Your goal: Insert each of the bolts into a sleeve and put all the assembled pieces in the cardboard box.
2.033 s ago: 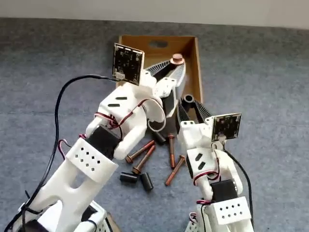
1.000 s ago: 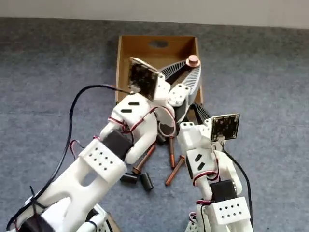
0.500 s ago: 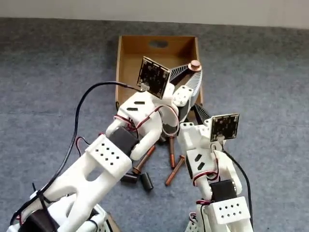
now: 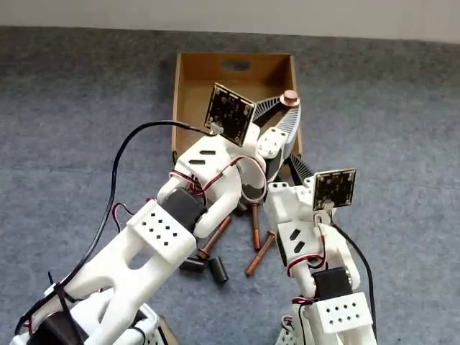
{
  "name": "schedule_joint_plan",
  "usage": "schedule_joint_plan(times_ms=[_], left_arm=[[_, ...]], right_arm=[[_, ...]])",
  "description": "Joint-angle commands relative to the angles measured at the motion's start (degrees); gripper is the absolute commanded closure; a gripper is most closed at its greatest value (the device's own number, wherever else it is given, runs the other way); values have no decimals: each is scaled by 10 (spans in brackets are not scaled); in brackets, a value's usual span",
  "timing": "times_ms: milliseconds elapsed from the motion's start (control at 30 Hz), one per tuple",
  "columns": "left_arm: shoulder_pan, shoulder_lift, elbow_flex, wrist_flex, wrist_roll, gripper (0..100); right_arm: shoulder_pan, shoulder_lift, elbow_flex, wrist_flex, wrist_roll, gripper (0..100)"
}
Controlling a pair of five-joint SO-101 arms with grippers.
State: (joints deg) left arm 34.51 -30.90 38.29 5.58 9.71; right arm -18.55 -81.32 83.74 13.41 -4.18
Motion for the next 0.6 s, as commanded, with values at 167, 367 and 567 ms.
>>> schedule_joint_plan(times_ms=[167, 367, 567], left_arm=[[17, -4, -72, 79, 1, 992], [17, -2, -80, 92, 1, 992], [17, -1, -80, 92, 1, 992]], right_arm=[[8, -12, -7, -13, 6, 991], [8, -12, -7, -13, 6, 991], [8, -13, -7, -13, 6, 991]])
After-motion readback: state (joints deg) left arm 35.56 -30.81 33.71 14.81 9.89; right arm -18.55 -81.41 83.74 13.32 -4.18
